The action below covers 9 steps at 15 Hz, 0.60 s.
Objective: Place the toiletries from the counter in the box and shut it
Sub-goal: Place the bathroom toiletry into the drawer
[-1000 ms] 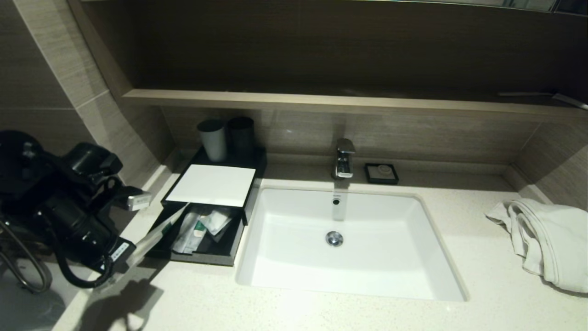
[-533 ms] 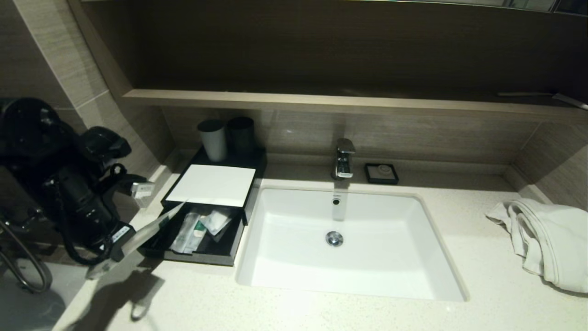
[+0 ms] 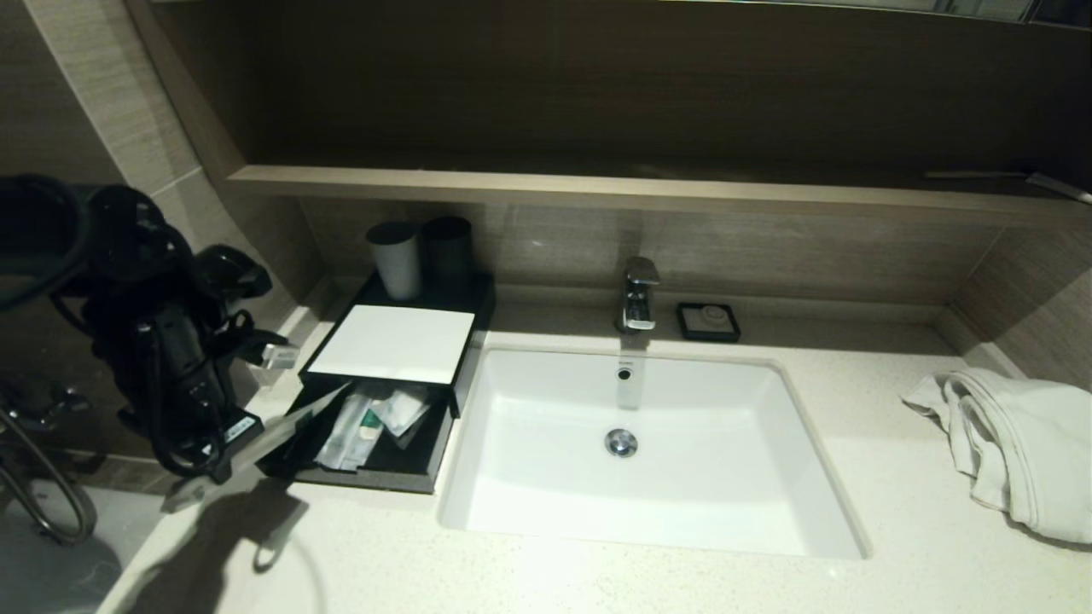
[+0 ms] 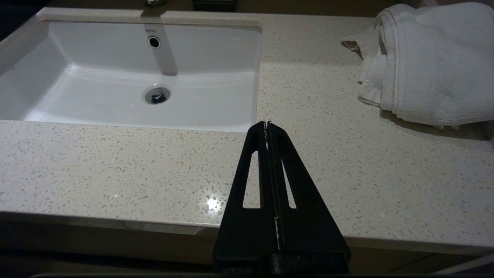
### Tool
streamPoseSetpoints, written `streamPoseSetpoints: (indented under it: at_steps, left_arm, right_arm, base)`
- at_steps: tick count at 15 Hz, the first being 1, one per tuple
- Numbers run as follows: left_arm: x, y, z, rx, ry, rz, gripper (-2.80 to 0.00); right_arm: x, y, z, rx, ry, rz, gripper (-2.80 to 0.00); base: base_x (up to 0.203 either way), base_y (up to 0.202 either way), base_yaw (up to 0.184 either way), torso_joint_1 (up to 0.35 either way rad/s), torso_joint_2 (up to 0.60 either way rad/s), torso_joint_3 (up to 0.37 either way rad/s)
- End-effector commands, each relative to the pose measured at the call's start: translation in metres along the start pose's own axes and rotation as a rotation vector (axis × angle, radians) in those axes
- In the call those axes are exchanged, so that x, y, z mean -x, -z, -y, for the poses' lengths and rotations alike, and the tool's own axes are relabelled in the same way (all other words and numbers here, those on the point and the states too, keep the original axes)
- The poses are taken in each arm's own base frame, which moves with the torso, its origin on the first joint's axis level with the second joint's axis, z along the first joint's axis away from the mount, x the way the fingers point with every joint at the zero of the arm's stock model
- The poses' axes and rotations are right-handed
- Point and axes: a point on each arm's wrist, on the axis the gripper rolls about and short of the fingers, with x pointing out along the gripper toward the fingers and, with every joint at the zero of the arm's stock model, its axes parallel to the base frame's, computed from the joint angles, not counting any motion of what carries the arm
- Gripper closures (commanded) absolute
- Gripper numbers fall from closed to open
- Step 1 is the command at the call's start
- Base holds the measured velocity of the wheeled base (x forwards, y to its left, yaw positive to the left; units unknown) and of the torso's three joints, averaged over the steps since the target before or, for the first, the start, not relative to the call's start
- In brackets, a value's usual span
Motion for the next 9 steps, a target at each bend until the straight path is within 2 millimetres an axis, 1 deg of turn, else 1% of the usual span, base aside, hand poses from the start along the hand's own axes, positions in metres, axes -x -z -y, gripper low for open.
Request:
streamPoseSetpoints:
  at_steps: [1, 5, 9]
  left_arm:
    - [-0.006, -0.004, 0.0, -0.006, 0.004, -0.019, 0.0]
    - [-0.009, -0.016, -0.004, 0.0, -0.001, -0.01, 0.0]
    - [-0.014, -0.023, -0.006, 0.0, 0.0, -0.013, 0.0]
  right_arm:
    - [0.0, 0.0, 0.0, 0.0, 0.0, 0.0, 0.0]
    - [0.0, 0.0, 0.0, 0.0, 0.0, 0.0, 0.0]
    - [0.0, 0.0, 0.0, 0.0, 0.0, 0.0, 0.0]
  base:
    - [0.0, 0.0, 0.0, 0.0, 0.0, 0.0]
    - [0.0, 0.0, 0.0, 0.0, 0.0, 0.0]
    - [0.0, 0.0, 0.0, 0.0, 0.0, 0.0]
